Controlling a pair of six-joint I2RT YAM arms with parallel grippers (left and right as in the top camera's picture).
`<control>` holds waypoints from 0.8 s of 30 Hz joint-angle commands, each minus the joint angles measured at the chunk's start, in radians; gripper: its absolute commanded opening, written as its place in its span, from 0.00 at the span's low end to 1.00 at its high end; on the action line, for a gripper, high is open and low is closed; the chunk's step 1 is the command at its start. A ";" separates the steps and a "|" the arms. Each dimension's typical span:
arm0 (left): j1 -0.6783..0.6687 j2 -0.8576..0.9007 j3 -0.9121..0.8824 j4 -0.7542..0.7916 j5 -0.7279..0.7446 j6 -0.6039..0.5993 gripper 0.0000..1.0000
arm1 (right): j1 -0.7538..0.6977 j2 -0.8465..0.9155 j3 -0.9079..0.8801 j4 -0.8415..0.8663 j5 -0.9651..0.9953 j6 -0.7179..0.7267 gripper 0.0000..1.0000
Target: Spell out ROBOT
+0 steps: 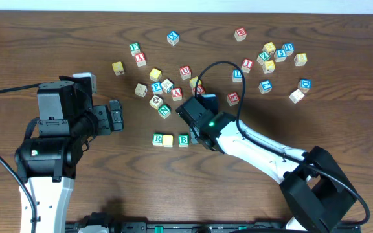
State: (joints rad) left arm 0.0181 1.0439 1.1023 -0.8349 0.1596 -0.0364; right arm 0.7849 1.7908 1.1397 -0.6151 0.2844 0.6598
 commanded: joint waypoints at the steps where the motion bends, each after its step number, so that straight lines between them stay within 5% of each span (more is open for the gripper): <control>1: 0.005 0.001 0.021 -0.002 0.013 0.006 0.99 | 0.008 -0.013 0.084 -0.029 0.031 -0.034 0.64; 9: 0.005 0.001 0.021 -0.002 0.013 0.006 0.99 | -0.031 -0.087 0.295 -0.204 0.138 -0.064 0.99; 24: 0.005 0.001 0.021 -0.002 0.013 0.006 0.98 | -0.449 -0.428 0.336 -0.425 0.098 -0.278 0.99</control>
State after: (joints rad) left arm 0.0181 1.0439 1.1023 -0.8345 0.1596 -0.0364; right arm 0.3828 1.3937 1.4601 -1.0225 0.3908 0.4603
